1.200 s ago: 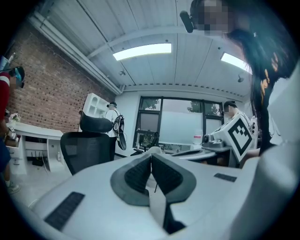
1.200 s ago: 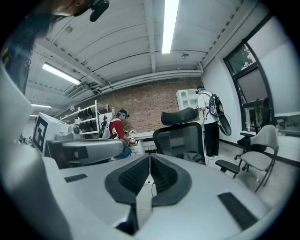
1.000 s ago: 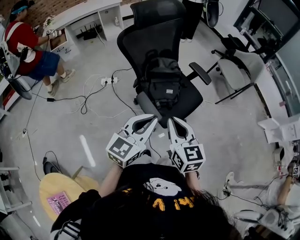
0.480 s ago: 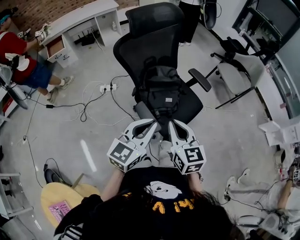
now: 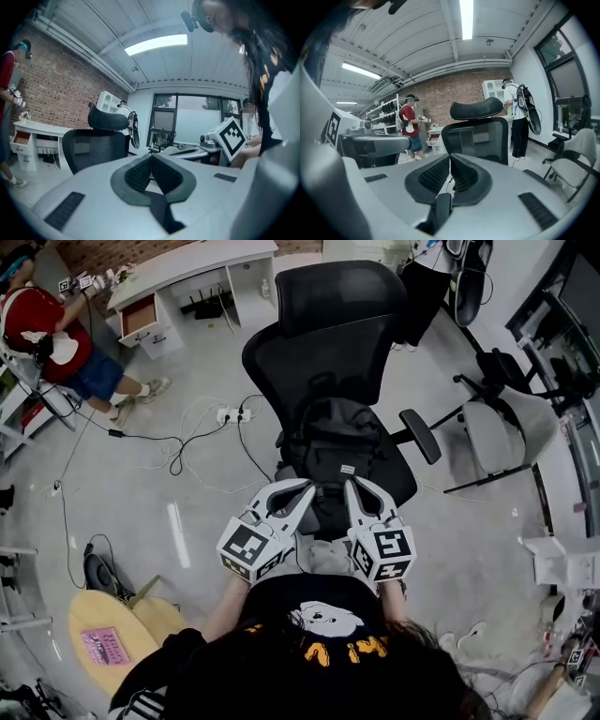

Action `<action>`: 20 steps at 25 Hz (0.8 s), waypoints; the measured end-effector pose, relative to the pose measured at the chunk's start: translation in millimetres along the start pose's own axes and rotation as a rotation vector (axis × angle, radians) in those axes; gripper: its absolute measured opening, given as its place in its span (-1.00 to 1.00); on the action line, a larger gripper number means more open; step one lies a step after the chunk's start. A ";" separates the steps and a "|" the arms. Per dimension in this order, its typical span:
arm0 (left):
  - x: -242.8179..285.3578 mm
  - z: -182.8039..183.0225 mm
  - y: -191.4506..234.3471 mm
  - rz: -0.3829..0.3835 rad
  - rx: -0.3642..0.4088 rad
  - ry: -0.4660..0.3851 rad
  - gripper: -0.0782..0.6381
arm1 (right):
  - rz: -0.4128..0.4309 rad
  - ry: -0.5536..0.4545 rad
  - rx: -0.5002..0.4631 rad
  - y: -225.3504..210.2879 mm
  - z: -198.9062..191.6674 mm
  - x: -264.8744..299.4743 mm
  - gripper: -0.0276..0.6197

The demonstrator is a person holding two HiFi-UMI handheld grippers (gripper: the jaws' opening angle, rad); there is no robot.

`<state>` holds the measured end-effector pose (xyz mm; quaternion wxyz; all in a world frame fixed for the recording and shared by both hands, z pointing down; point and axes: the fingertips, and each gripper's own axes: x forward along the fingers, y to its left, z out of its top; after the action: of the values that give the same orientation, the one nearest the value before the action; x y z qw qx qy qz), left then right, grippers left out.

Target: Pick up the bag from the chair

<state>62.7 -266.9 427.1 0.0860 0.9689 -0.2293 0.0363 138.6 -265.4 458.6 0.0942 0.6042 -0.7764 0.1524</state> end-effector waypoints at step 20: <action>93.3 -4.9 62.7 0.187 -0.003 0.084 -0.76 | 0.127 0.250 -0.165 -149.5 -60.3 138.1 -0.59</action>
<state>117.6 -362.1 451.6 0.0930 0.9407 -0.3152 0.0843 246.1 -403.3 579.0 0.2295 0.5206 -0.8051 0.1676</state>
